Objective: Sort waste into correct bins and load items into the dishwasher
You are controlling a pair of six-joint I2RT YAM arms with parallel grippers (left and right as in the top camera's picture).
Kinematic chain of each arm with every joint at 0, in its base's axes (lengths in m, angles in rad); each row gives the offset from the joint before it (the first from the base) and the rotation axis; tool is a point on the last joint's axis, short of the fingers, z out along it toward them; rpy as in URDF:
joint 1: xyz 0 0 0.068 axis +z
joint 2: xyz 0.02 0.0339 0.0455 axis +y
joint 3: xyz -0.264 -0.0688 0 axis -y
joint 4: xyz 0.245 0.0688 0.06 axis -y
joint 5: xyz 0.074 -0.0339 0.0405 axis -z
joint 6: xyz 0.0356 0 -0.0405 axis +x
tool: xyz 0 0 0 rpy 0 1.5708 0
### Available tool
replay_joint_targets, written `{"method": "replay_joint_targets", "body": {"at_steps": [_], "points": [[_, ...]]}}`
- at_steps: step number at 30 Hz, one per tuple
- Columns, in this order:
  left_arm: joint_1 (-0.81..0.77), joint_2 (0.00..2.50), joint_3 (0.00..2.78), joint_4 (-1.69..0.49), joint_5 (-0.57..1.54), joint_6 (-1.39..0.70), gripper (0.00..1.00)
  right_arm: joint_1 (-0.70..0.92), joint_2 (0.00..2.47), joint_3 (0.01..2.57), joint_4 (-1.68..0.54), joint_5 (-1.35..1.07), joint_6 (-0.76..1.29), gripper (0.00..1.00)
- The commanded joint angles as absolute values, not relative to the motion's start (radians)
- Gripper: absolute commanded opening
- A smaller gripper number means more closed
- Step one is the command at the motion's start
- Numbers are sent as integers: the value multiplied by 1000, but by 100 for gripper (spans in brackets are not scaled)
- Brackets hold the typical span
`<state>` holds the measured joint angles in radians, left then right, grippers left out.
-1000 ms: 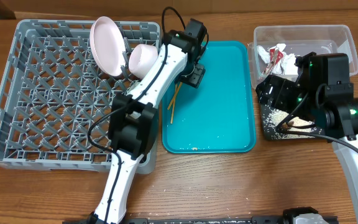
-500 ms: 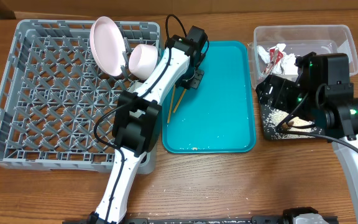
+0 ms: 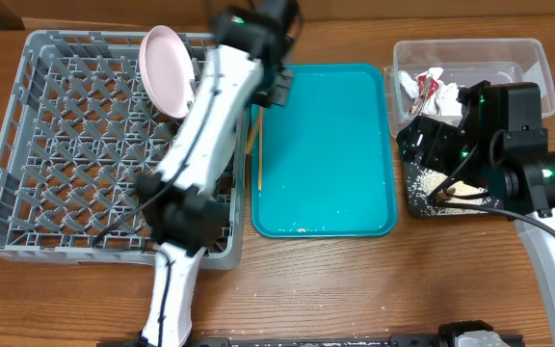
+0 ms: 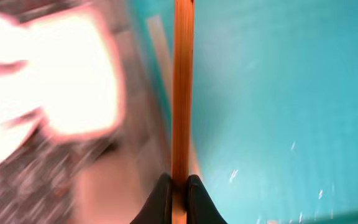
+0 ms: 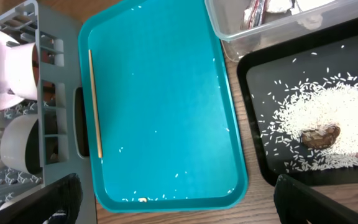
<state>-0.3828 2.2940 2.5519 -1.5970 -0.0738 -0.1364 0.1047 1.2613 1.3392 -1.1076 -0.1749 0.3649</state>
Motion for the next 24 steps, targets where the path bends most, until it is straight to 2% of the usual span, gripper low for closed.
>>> {"method": "replay_joint_targets", "body": {"at_steps": [1, 3, 7, 12, 17, 24], "points": [[-299, 2201, 2571, -1690, -166, -187, 4, 101, 1258, 1348, -1102, -165, 358, 100], [-231, 2155, 2501, -1690, -101, -180, 4, 101, 1258, 1348, -1102, -165, 358, 100], [-134, 2031, 2249, -1670, -113, -202, 5, 101, 1258, 1348, -1102, -165, 358, 100], [-66, 1882, 1921, -1507, -113, -194, 5, 101, 1258, 1348, -1102, -165, 358, 100], [-46, 1796, 1618, -1284, -64, -22, 4, 101, 1258, 1348, -1102, -165, 358, 100], [-28, 1797, 1505, -1177, -124, -22, 4, 101, 1258, 1348, -1102, -165, 358, 100]]}}
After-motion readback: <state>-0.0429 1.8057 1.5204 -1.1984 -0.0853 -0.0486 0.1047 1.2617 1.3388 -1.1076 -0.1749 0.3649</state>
